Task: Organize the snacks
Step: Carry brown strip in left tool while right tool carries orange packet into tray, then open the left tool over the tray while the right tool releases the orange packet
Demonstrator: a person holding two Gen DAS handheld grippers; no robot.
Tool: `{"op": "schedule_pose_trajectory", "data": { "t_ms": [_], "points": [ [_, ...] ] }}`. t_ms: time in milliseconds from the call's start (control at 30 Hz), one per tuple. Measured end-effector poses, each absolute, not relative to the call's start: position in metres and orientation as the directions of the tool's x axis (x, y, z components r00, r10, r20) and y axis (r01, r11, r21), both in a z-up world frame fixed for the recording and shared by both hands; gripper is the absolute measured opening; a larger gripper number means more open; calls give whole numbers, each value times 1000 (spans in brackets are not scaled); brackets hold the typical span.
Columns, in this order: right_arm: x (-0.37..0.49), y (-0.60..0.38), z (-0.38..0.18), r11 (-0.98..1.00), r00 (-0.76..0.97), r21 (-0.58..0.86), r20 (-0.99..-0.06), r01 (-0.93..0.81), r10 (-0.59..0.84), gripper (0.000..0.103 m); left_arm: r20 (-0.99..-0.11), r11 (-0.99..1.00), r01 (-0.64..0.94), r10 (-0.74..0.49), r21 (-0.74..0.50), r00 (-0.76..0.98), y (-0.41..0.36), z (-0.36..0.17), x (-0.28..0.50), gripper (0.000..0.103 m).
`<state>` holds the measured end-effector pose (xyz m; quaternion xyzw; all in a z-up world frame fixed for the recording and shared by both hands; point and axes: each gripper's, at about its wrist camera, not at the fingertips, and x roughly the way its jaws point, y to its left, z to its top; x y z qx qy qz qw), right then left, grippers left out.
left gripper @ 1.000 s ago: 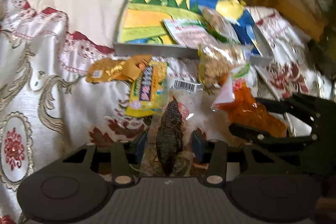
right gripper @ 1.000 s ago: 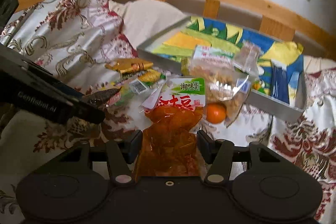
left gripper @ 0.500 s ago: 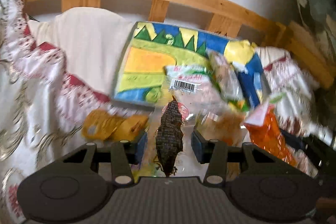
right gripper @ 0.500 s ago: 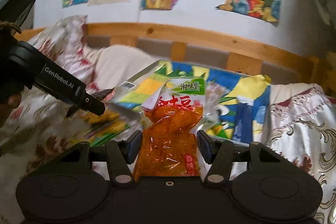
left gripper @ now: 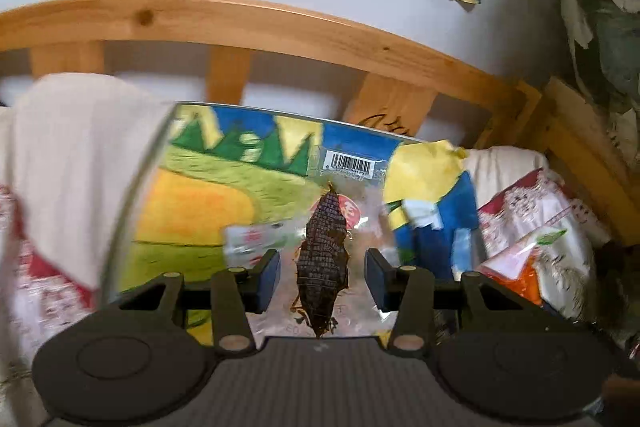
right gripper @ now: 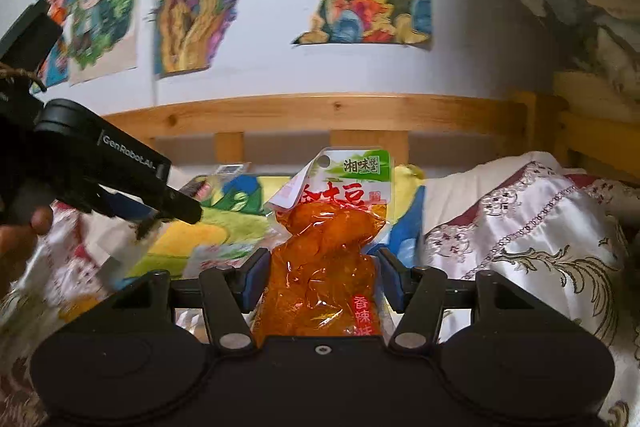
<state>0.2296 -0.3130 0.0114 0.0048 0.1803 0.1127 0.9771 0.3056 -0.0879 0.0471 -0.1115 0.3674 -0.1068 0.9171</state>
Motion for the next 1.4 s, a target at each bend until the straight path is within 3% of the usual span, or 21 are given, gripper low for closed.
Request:
{"op": "schedule_pose_trajectory", "data": {
  "t_ms": [467,767,1000,1167,1233,1400],
  "points": [
    [299,-329,-15,972,879,174,-422,-160,221,59,-677,962,54,-228,-268,700,-107,-1,346,51],
    [307,-321,-29,976,844,159,-494,-149,209,60,-695,972,34,-191,-233,693,-114,-12,348,51],
    [306,-317,-31,979,842,133,-500,-157,203,62,-703,974,32,-183,-223,688,-117,-12,348,51],
    [306,-318,-29,979,847,134,-492,-155,202,64,-705,977,32,-175,-211,687,-117,-9,345,70],
    [304,-318,-28,979,852,133,-484,-152,198,68,-696,977,22,-165,-210,698,-113,-5,341,82],
    [297,-318,-19,979,871,134,-449,-155,199,83,-666,980,-22,-119,-199,736,-100,8,323,98]
  ]
}}
